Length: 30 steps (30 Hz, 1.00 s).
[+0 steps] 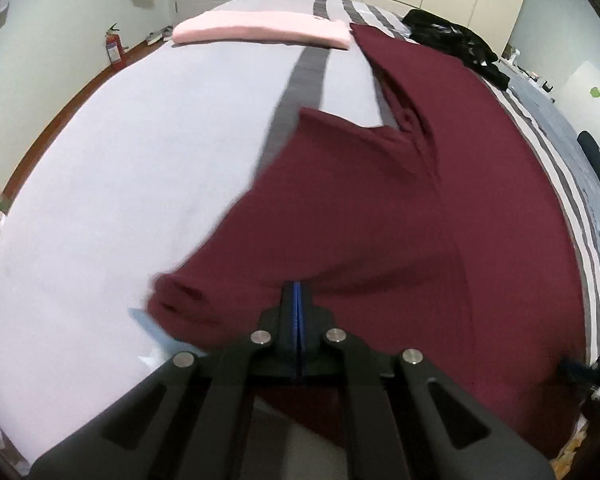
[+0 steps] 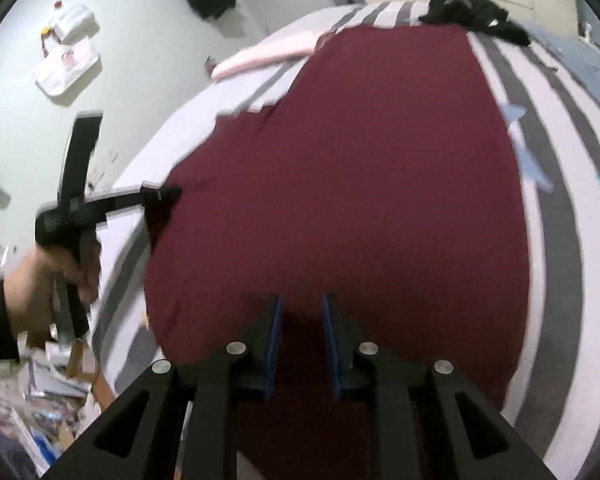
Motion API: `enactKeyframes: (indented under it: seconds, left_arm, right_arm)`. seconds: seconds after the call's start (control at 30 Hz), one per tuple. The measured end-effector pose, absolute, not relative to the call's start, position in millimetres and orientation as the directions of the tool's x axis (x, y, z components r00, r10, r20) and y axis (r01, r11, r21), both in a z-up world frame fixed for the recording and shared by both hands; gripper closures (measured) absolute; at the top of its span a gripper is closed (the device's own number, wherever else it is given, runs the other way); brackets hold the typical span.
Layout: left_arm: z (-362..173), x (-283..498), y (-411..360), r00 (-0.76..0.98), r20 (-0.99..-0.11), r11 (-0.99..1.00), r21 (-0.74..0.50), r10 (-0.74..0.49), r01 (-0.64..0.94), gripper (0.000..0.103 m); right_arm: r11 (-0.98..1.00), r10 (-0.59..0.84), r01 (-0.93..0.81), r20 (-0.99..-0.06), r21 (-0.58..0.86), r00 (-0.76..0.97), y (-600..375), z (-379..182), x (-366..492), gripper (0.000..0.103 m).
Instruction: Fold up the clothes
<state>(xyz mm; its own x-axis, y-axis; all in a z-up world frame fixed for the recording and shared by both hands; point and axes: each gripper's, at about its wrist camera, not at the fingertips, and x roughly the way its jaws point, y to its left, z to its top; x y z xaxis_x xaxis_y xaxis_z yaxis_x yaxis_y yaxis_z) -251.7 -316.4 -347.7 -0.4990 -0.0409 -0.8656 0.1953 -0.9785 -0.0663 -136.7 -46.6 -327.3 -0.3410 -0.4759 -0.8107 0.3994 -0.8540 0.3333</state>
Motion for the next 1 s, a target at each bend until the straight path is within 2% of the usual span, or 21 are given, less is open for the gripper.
enactKeyframes:
  seconds: [0.13,0.23,0.33,0.43,0.53,0.67,0.83,0.93,1.0]
  left_arm:
    - [-347,-241,-350,-0.480,-0.872,-0.957,-0.053,-0.095,0.286,0.101]
    - [-342,-242,-353,-0.475,-0.873,-0.958,-0.034,-0.109,0.283,0.101]
    - [-325,-249,-338,-0.529,-0.848,-0.966,-0.099,-0.044,0.239,0.101]
    - [-319,-260,-308,-0.552,-0.831,-0.973,-0.180,0.073,0.142,0.101]
    - [-325,-265,-292,-0.523,-0.844,-0.983,-0.176,0.121,0.057,0.101]
    - [-348,-290,-304,-0.475,-0.876,-0.988,-0.139,0.088,0.074,0.101]
    - [-350,-314,-328,-0.508,-0.861,-0.996,-0.052,0.007,0.074,0.101]
    - [-350,-328,-345,-0.507,-0.860,-0.994,0.000,-0.056,0.110,0.101]
    - [-348,-337,-366,-0.491,-0.869,-0.986,-0.017,-0.067,0.165,0.101]
  right_arm:
    - [-0.846,-0.474,0.412,-0.830,0.337,-0.293,-45,-343,-111,0.083]
    - [-0.840,-0.480,0.417,-0.835,0.348,-0.270,-38,-346,-101,0.083]
    - [-0.837,-0.478,0.421,-0.841,0.350,-0.252,-37,-345,-101,0.083]
    - [-0.842,-0.481,0.405,-0.834,0.355,-0.269,-38,-333,-108,0.084]
    - [-0.851,-0.487,0.384,-0.813,0.359,-0.319,-36,-319,-122,0.083]
    - [-0.875,-0.464,0.337,-0.799,0.347,-0.383,-28,-315,-148,0.083]
    - [-0.905,-0.414,0.283,-0.812,0.317,-0.412,-17,-328,-174,0.083]
    - [-0.914,-0.393,0.266,-0.828,0.305,-0.401,-9,-338,-181,0.083]
    - [-0.916,-0.389,0.262,-0.832,0.304,-0.395,-4,-343,-182,0.083]
